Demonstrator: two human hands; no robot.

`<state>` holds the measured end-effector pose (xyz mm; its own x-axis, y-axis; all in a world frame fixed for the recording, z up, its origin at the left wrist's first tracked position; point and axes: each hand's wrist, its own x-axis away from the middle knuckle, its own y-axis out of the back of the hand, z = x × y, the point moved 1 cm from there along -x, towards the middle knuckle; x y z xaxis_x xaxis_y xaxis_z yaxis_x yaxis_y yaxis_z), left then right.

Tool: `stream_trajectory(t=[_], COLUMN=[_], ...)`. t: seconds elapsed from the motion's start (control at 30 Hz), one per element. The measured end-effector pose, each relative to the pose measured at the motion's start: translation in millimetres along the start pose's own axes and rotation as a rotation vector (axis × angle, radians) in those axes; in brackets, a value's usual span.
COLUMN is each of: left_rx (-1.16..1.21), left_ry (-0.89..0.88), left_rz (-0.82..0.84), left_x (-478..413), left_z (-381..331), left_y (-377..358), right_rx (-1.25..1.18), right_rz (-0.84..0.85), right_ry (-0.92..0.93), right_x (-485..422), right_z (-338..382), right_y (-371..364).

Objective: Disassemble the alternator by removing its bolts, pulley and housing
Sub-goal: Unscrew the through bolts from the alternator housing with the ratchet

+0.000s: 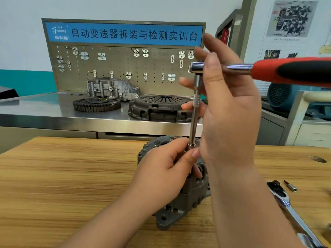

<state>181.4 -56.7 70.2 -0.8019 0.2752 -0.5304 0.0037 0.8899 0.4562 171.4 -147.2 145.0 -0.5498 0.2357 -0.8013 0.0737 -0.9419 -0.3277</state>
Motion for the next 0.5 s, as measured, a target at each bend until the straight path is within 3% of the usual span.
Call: stream_trajectory(t=[0.07,0.3,0.4,0.5], left_rx=[0.008,0.015,0.014,0.045], left_ry=[-0.001,-0.088,-0.082,-0.027], left_rz=[-0.005,-0.003,0.002,0.000], left_x=[-0.3,1.7,0.8,-0.6], left_z=[0.2,-0.1,0.7,2.0], left_y=[-0.5,1.2,0.7,-0.4], right_rx=[-0.029,-0.269,-0.283,-0.190], right_rz=[0.021,0.000,0.018,0.049], right_ry=[-0.004,-0.306,-0.301,-0.161], right_x=[0.5,-3.8,-3.2,1.1], right_z=[-0.1,-3.3,-4.6,-5.6], right_y=[-1.0,3.1,4.0,-0.9])
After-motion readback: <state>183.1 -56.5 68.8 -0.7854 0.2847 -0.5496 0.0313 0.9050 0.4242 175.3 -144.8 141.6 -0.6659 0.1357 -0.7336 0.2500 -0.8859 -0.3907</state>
